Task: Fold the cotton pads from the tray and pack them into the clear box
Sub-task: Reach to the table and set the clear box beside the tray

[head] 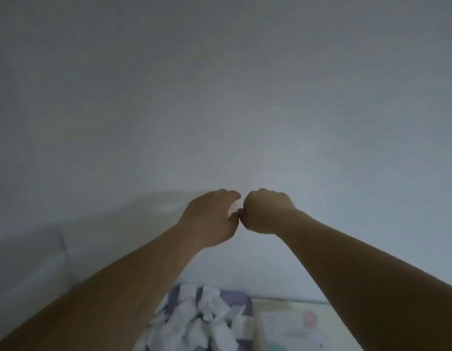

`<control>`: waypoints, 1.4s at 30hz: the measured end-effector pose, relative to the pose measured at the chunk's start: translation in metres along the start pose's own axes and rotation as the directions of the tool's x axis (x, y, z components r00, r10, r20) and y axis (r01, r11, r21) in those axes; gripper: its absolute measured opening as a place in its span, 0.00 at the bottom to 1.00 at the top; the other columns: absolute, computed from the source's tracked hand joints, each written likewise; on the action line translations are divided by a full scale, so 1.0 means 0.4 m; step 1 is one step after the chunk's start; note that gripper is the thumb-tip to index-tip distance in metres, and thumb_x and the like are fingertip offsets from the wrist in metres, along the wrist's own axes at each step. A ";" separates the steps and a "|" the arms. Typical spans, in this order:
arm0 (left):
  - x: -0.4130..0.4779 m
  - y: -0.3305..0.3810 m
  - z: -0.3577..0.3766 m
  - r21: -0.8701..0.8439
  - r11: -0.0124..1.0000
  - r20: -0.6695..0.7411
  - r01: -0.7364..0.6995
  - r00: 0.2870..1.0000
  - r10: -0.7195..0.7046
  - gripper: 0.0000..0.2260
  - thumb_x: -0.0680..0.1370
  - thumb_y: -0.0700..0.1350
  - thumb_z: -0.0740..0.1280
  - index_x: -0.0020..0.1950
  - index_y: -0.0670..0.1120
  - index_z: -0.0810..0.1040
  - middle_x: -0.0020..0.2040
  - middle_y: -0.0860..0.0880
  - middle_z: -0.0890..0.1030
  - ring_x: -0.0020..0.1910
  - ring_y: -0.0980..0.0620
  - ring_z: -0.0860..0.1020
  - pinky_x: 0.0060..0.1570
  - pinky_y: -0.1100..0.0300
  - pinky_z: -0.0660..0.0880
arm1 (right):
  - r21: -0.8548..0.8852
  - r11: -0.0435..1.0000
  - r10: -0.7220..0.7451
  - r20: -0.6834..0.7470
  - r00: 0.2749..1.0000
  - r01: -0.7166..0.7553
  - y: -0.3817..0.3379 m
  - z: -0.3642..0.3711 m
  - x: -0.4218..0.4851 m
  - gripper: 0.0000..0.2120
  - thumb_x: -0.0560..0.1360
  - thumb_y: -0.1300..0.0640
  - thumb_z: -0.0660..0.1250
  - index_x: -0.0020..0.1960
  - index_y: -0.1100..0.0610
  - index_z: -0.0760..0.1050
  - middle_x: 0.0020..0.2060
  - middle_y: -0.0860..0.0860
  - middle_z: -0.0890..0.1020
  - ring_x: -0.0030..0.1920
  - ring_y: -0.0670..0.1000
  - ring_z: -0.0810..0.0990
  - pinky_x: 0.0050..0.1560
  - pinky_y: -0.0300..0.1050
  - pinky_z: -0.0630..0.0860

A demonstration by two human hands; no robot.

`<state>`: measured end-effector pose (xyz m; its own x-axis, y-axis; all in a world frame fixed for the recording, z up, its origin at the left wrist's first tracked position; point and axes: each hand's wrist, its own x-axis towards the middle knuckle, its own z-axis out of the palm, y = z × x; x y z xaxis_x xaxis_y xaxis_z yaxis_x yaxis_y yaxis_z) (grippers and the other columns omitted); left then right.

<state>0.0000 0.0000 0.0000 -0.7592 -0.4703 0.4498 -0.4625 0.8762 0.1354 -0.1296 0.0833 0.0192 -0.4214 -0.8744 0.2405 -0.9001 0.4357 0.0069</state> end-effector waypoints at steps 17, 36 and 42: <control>-0.409 0.115 0.716 -0.287 0.956 0.108 -0.066 0.989 0.100 0.23 0.81 0.59 0.64 0.74 0.54 0.73 0.73 0.55 0.74 0.72 0.53 0.71 0.72 0.55 0.68 | 0.256 0.937 0.252 -0.023 0.968 -0.238 0.201 0.702 -0.354 0.18 0.79 0.42 0.64 0.64 0.49 0.81 0.63 0.49 0.81 0.62 0.55 0.80 0.63 0.52 0.77; -0.368 0.173 0.831 0.045 0.995 -0.097 -0.086 0.991 0.090 0.17 0.75 0.63 0.69 0.50 0.50 0.77 0.48 0.51 0.77 0.48 0.45 0.78 0.37 0.54 0.65 | 0.850 0.392 0.774 -0.098 0.626 -0.351 0.270 0.923 -0.389 0.21 0.80 0.39 0.52 0.66 0.49 0.72 0.52 0.50 0.84 0.54 0.58 0.82 0.55 0.52 0.74; -0.313 0.165 0.768 0.100 0.989 -0.054 -0.108 0.992 0.114 0.18 0.79 0.67 0.62 0.46 0.53 0.71 0.43 0.53 0.75 0.40 0.47 0.75 0.37 0.55 0.64 | 0.866 0.399 0.753 -0.120 0.647 -0.303 0.267 0.930 -0.401 0.24 0.85 0.39 0.41 0.61 0.51 0.70 0.54 0.49 0.80 0.52 0.55 0.76 0.55 0.50 0.66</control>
<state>-0.0761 0.0845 -0.3188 -0.7811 -0.3608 0.5097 -0.4210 0.9070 -0.0031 -0.1994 0.1907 -0.3796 -0.9371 -0.2119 0.2772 -0.3267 0.2540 -0.9103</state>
